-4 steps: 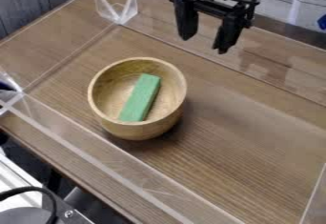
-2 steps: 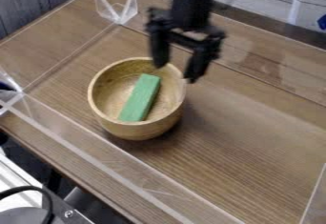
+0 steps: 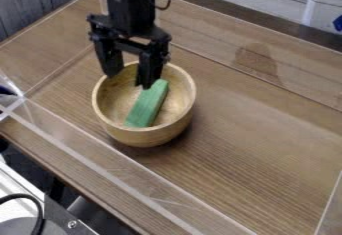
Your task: Remove the green block from inside the brown bowl and put it on the table
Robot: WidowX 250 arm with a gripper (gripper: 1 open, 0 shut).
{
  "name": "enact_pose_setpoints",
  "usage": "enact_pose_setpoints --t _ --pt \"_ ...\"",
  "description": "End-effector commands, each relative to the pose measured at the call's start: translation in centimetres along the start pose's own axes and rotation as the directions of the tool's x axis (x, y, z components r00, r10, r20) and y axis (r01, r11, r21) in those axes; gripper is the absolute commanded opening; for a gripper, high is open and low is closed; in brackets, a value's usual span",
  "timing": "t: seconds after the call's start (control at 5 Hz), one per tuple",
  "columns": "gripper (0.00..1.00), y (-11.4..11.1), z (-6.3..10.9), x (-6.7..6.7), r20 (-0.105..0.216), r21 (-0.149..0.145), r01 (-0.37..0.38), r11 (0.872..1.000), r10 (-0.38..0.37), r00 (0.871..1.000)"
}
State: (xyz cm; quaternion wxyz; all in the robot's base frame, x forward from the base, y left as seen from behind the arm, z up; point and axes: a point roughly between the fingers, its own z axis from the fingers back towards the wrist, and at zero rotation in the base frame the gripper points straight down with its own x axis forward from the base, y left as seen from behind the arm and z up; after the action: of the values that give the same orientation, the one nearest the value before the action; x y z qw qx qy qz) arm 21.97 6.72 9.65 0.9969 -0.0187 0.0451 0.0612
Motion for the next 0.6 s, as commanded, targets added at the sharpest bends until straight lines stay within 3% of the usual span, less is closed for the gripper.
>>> enact_pose_setpoints --t 0.0,0.2,0.4 --pt "1.00 -0.1 0.1 0.0 0.022 -0.002 -0.015 1.000 0.015 1.000" --pt "1.00 -0.5 -0.7 -0.2 -0.001 -0.010 -0.026 1.000 0.026 1.000" --pt "1.00 -0.8 -1.3 -0.8 0.003 0.003 0.003 1.000 -0.003 1.000"
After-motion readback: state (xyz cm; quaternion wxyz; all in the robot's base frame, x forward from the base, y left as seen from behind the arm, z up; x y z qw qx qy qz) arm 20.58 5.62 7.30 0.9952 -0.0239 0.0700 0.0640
